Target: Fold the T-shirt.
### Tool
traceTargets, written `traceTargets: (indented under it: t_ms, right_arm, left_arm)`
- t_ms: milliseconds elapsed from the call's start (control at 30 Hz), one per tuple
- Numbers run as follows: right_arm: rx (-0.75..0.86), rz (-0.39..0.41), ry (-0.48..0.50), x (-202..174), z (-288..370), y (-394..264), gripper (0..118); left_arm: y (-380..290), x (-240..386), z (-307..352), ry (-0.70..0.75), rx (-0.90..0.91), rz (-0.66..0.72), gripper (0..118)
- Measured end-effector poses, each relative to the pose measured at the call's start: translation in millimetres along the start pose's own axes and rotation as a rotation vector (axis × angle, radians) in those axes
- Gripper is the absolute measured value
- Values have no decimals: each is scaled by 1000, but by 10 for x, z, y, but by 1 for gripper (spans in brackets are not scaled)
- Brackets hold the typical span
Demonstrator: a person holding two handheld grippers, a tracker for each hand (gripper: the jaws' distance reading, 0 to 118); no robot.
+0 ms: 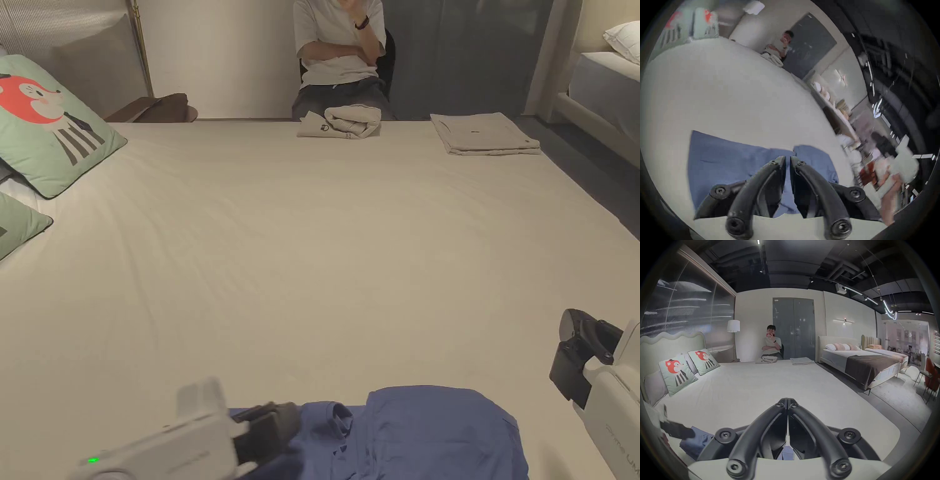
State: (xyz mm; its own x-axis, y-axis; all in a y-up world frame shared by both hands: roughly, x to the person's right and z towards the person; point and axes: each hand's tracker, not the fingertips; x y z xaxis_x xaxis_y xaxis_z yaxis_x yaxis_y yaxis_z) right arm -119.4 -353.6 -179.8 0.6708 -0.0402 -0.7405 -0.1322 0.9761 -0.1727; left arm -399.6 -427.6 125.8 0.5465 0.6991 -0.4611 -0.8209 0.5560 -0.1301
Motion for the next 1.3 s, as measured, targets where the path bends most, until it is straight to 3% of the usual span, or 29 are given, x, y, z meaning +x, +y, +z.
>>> traceTargets:
  t_ms: [133,167,200,233,267,300,433,667,700,767,800,1000,1300]
  right_arm:
    - [-5,-1,18,-84,-28,3,0]
    - [-6,0,21,-103,-32,0,0]
    - [-7,1,23,-119,-45,-6,0]
    - [-9,4,29,-135,-52,-10,0]
    - [-10,9,31,-151,-53,-13,0]
    - [-11,13,32,-163,-52,-14,0]
    - [-14,26,33,-194,-28,2,0]
    - [-13,33,15,-182,12,50,0]
    - [-11,33,13,-179,17,55,0]
    - [-8,33,7,-179,17,57,0]
    - [-7,31,6,-180,17,58,0]
    - [-8,38,11,-217,16,70,0]
    - [-6,17,39,-286,-67,39,0]
  left_arm:
    - [215,-516,409,53,12,117,8]
    - [233,-665,467,67,8,142,16]
    - [241,-763,498,91,2,166,35]
    - [254,-882,520,93,-22,179,75]
    - [256,-988,515,77,-53,200,103]
    - [237,-1060,478,67,-80,227,113]
    - [170,-1176,397,-69,-113,389,109]
    - [88,-975,49,-127,-139,417,104]
    - [120,-1016,81,-131,-134,433,94]
    - [115,-1025,53,-50,-138,455,20]
    - [92,-1019,18,24,-144,447,7]
    - [92,-1002,319,-39,-90,482,7]
    - [333,-1072,1134,198,26,410,7]
